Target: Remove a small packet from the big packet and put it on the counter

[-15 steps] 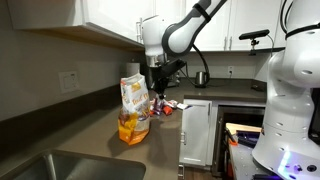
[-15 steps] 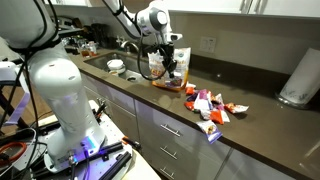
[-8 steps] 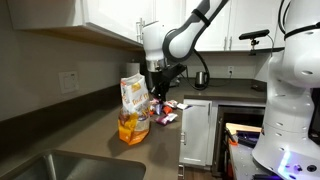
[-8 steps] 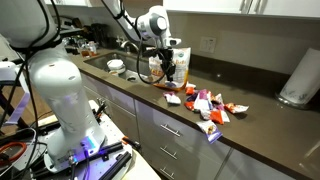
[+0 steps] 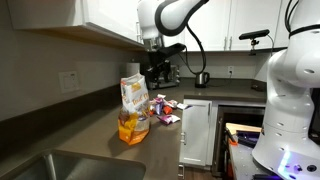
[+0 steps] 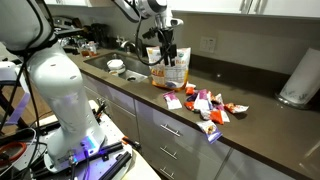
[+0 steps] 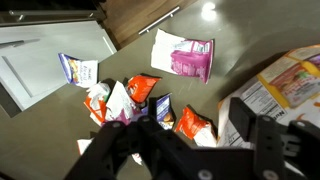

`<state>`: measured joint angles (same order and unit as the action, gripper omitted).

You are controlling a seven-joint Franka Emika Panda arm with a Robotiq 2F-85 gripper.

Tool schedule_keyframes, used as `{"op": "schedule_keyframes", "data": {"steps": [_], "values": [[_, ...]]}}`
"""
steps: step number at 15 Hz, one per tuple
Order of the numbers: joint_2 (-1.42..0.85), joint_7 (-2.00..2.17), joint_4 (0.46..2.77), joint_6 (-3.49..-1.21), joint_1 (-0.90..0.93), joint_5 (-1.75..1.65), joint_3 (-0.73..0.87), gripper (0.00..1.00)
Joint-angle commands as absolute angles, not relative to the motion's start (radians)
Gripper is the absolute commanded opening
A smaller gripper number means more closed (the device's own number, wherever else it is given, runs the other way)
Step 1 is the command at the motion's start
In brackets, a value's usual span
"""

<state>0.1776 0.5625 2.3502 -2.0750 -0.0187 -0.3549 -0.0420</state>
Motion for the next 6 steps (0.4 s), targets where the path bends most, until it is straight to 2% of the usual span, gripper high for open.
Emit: {"op": "schedule_keyframes", "data": {"steps": [1,6], "values": [[0.245,0.456,2.285,-1.906,-0.009,-0.253,-0.048,0.99],[0.309,0.387,2.220,-1.758,-0.007,-0.181,-0.048,1.00]]}}
